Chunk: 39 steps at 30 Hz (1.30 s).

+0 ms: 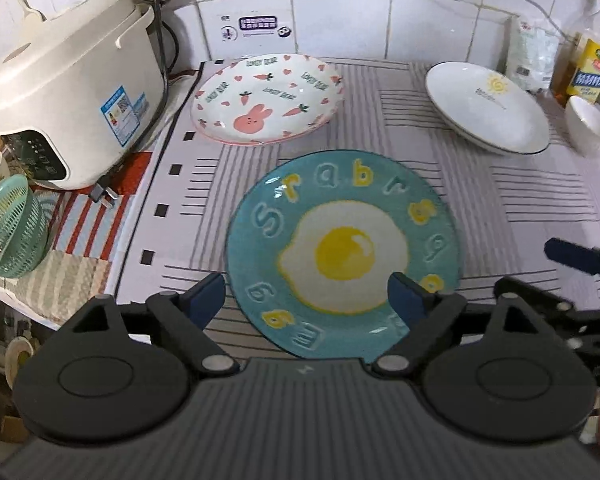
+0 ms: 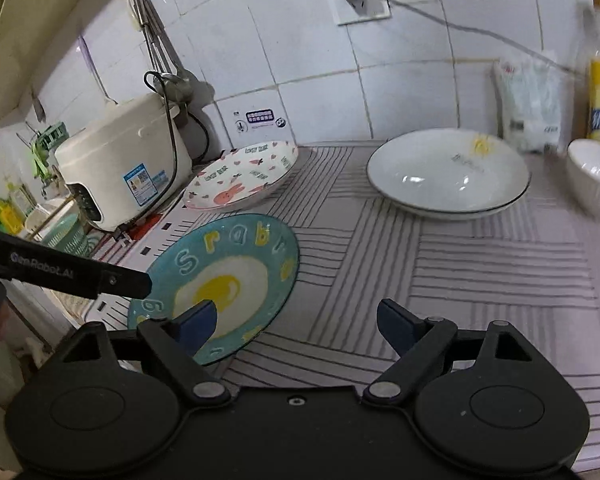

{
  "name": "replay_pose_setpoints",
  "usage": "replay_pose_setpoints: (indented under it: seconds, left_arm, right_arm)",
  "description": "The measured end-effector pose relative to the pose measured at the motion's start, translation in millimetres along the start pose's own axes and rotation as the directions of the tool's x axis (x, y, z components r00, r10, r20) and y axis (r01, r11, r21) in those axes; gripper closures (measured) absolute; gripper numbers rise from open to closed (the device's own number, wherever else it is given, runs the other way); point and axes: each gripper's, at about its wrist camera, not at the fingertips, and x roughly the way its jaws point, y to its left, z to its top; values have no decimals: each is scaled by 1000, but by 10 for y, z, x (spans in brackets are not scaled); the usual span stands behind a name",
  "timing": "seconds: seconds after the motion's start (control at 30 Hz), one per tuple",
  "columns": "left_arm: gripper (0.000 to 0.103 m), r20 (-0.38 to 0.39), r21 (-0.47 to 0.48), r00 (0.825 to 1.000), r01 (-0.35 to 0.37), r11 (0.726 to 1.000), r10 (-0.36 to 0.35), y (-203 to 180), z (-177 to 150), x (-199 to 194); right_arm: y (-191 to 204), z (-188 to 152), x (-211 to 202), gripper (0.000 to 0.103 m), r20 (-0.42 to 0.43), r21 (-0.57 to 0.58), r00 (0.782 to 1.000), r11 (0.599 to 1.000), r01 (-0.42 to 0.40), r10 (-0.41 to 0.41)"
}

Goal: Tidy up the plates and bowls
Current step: 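Move both grippers to the blue egg plate rim and close them, then lift the blue egg plate and lower it onto the white sun plate, open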

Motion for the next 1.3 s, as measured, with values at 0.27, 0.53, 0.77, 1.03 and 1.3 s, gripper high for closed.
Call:
replay_pose_setpoints:
  seconds: [0.27, 0.53, 0.77, 1.03, 1.3]
  left_arm:
    - [15, -44, -12, 999, 32, 999, -32, 258, -96, 348]
    - [15, -82, -43, 995, 47, 998, -51, 485, -108, 598]
    - [47, -109, -108, 987, 110, 988, -122, 632, -118, 704]
    - [80, -114, -111, 979, 156, 981, -169, 662, -141, 784]
    - [78, -122, -180, 971, 180, 967, -203, 716, -113, 859]
  right_arm:
    - [133, 28, 286, 13, -41, 29, 998, 998, -56, 57]
    - [139, 51, 622, 19, -94, 115, 993, 992, -57, 67]
    - [66, 31, 790, 40, -139, 178, 988, 983, -41, 66]
    - [54, 77, 889, 87, -191, 157, 981, 988, 6, 24]
    - [-17, 99, 954, 86, -215, 207, 975, 978, -18, 63]
